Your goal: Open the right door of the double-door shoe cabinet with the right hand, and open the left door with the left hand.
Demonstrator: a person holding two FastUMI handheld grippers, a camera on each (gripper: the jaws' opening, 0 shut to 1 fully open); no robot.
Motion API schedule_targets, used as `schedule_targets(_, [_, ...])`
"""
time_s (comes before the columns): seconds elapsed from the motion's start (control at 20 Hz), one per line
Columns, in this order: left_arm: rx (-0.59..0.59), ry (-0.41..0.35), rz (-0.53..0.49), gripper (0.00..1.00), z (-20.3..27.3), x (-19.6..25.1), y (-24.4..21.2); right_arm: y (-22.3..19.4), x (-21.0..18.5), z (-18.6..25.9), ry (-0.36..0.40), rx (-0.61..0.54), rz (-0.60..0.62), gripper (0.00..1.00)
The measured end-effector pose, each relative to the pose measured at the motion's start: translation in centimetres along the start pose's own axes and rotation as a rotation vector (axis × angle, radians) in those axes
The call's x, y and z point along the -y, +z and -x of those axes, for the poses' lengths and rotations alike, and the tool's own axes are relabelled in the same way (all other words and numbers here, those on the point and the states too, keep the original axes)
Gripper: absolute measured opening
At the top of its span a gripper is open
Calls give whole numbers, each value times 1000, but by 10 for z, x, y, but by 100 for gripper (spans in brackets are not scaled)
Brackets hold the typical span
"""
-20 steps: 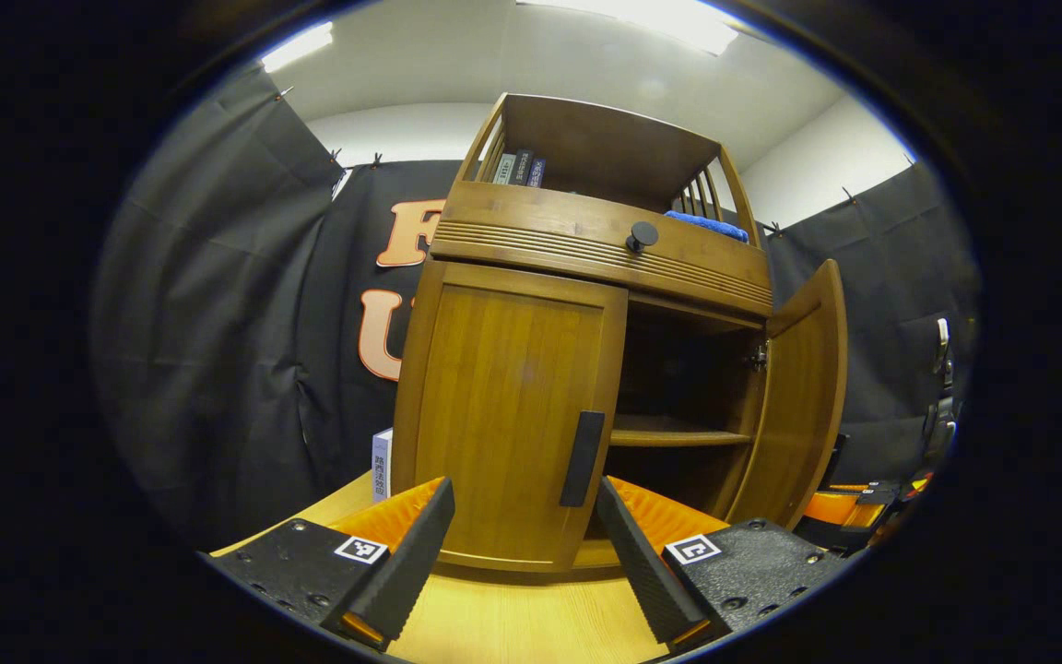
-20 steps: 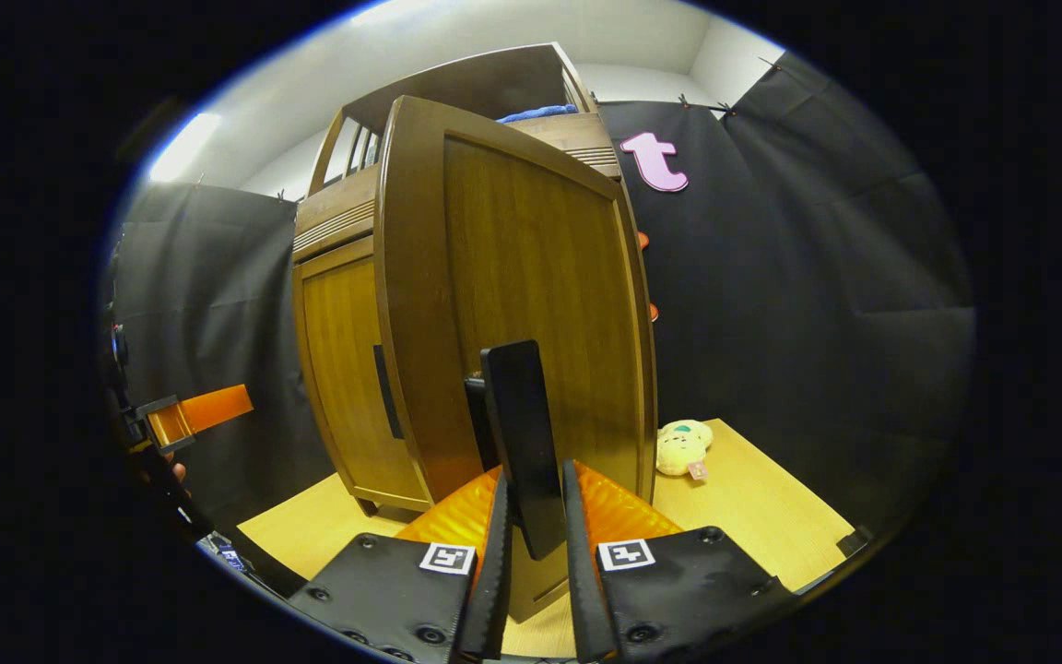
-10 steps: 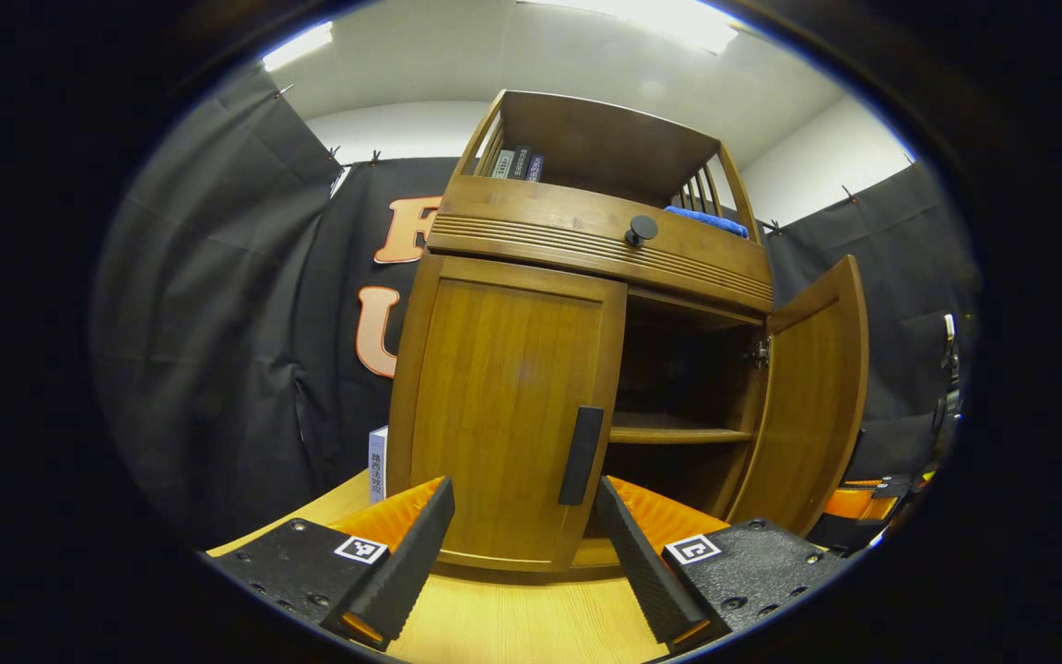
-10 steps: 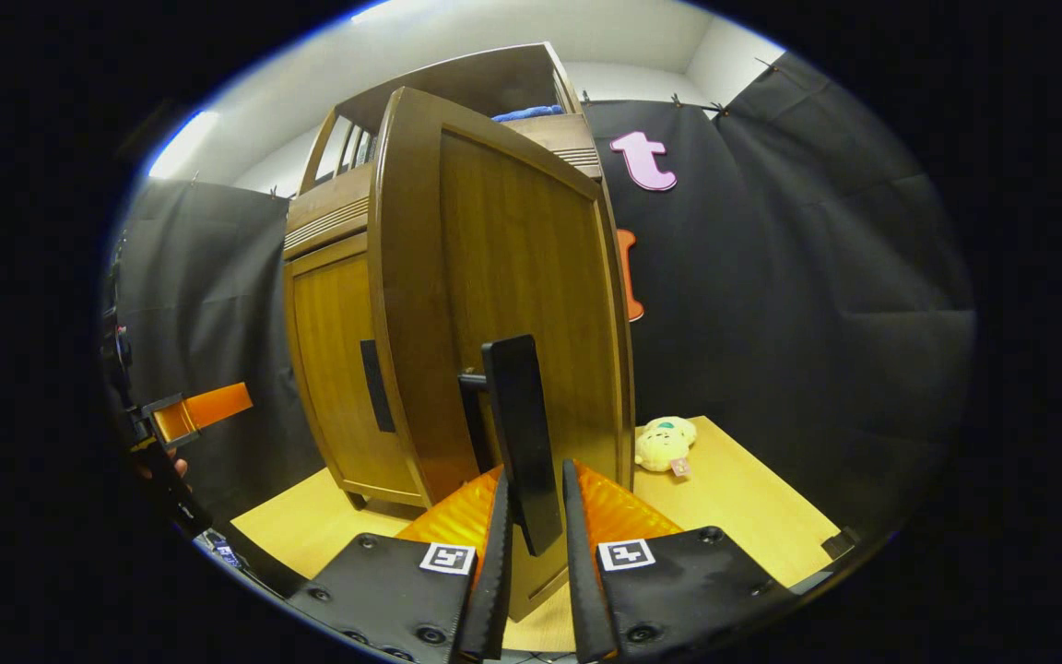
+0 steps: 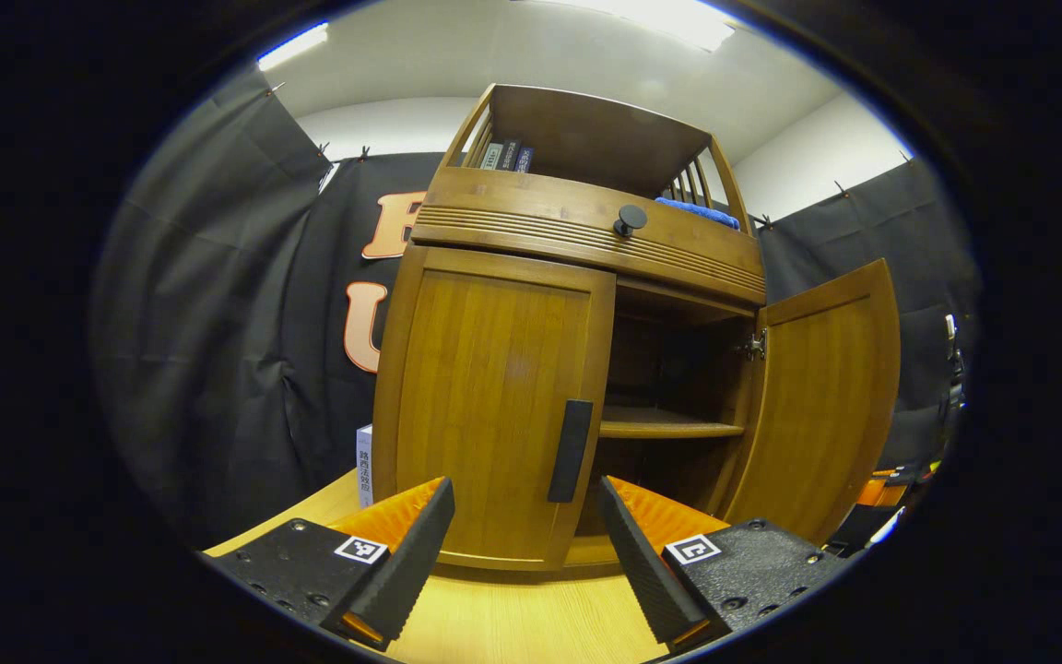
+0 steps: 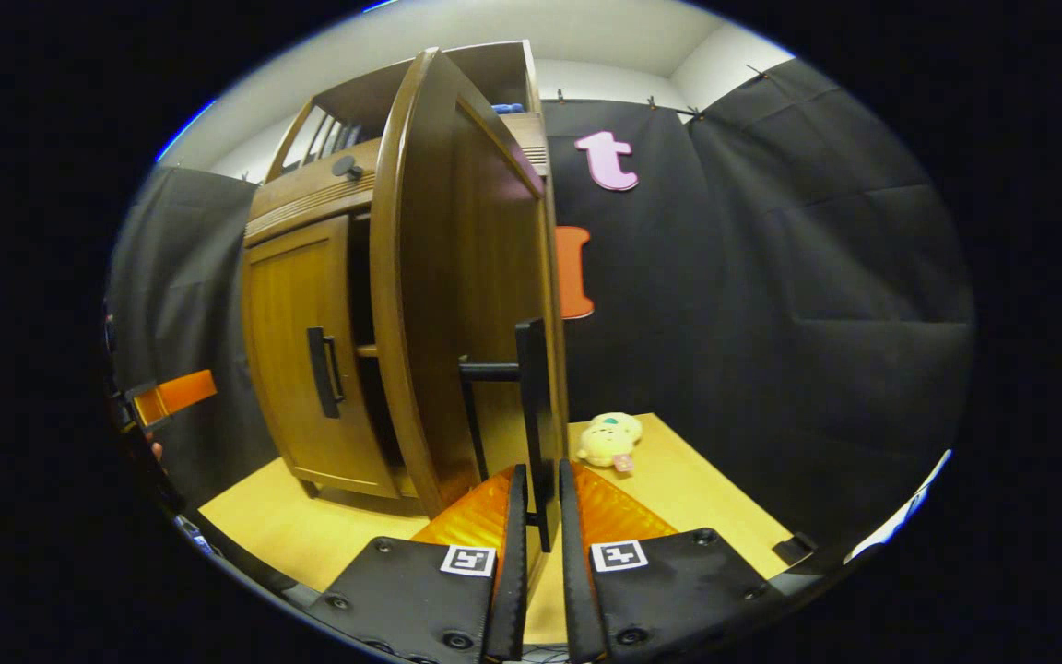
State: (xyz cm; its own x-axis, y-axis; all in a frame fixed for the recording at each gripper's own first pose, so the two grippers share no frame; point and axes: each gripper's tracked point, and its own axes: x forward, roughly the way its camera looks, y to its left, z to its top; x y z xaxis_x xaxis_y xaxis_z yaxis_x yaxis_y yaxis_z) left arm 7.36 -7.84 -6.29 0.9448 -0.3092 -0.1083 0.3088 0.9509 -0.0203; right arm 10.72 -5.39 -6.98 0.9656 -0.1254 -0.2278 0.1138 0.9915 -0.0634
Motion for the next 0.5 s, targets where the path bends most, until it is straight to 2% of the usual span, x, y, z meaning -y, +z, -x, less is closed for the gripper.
schedule_targets(0.05, [0, -3, 1, 92, 0, 0, 0, 0, 9, 1, -7, 6, -17, 24])
schedule_targets(0.1, [2, -4, 2, 92, -2, 0, 0, -2, 14, 1, 3, 4, -33, 24])
schedule_targets(0.15, [2, -5, 3, 92, -1, 1, -1, -2, 19, 1, 23, 6, -42, 16])
schedule_targets(0.2, [1, -5, 4, 92, -2, 1, -1, -4, 23, 3, 40, 9, -40, 16])
schedule_targets(0.25, [1, -3, 6, 92, -3, 0, -1, -3, 26, 3, 58, 9, -37, 28])
schedule_targets(0.3, [2, -1, 10, 92, -3, 0, -1, -3, 32, 3, 73, 6, -42, 28])
schedule_targets(0.35, [4, 1, 15, 92, -2, 0, -1, -2, 37, 0, 84, 1, -50, 16])
schedule_targets(0.4, [5, 4, 18, 92, -1, -1, -1, -1, 42, -1, 102, -4, -55, 29])
schedule_targets(0.45, [7, 11, 17, 92, 0, -4, 0, 1, 46, -4, 117, -6, -53, 29])
schedule_targets(0.5, [9, 20, 15, 92, 1, -7, 0, 3, 52, -6, 121, -6, -46, 16])
